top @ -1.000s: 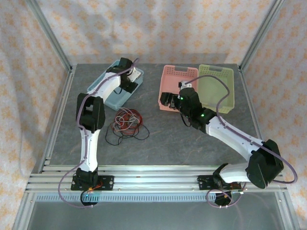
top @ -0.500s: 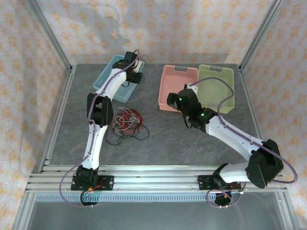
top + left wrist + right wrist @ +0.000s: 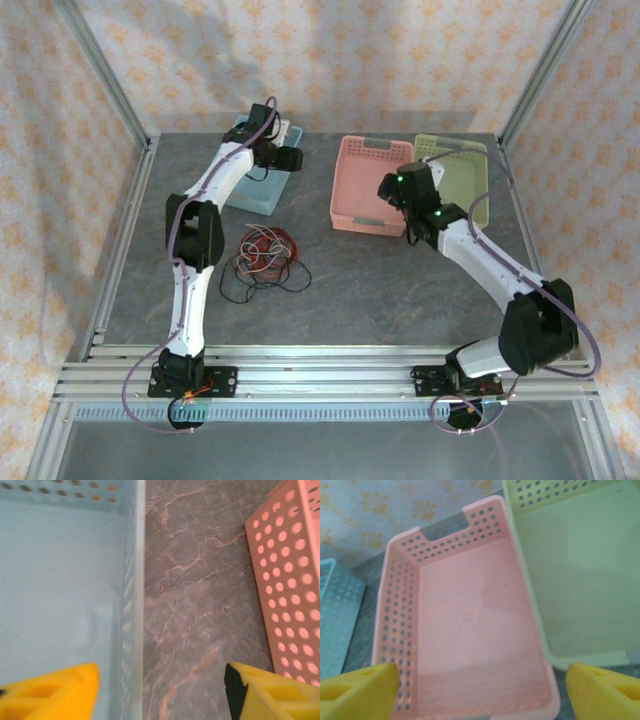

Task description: Untangle the cables

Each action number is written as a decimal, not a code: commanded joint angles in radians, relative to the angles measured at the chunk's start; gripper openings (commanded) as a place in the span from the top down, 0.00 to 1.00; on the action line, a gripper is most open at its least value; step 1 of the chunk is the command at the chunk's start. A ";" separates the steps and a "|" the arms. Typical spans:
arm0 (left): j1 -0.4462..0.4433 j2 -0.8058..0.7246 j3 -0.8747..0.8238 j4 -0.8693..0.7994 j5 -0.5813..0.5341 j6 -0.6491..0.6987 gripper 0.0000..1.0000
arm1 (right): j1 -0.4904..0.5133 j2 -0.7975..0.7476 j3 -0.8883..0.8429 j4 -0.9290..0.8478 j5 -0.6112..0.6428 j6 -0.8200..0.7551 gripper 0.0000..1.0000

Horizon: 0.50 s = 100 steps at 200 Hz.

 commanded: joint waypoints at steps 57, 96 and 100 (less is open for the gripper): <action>0.068 -0.316 -0.551 0.348 0.132 -0.136 0.25 | -0.173 0.351 0.321 -0.140 -0.162 -0.145 0.10; 0.065 -0.285 -0.587 0.369 0.166 -0.150 0.25 | -0.195 0.497 0.473 -0.198 -0.140 -0.173 0.12; 0.065 -0.281 -0.585 0.372 0.170 -0.150 0.25 | -0.196 0.508 0.484 -0.199 -0.137 -0.175 0.12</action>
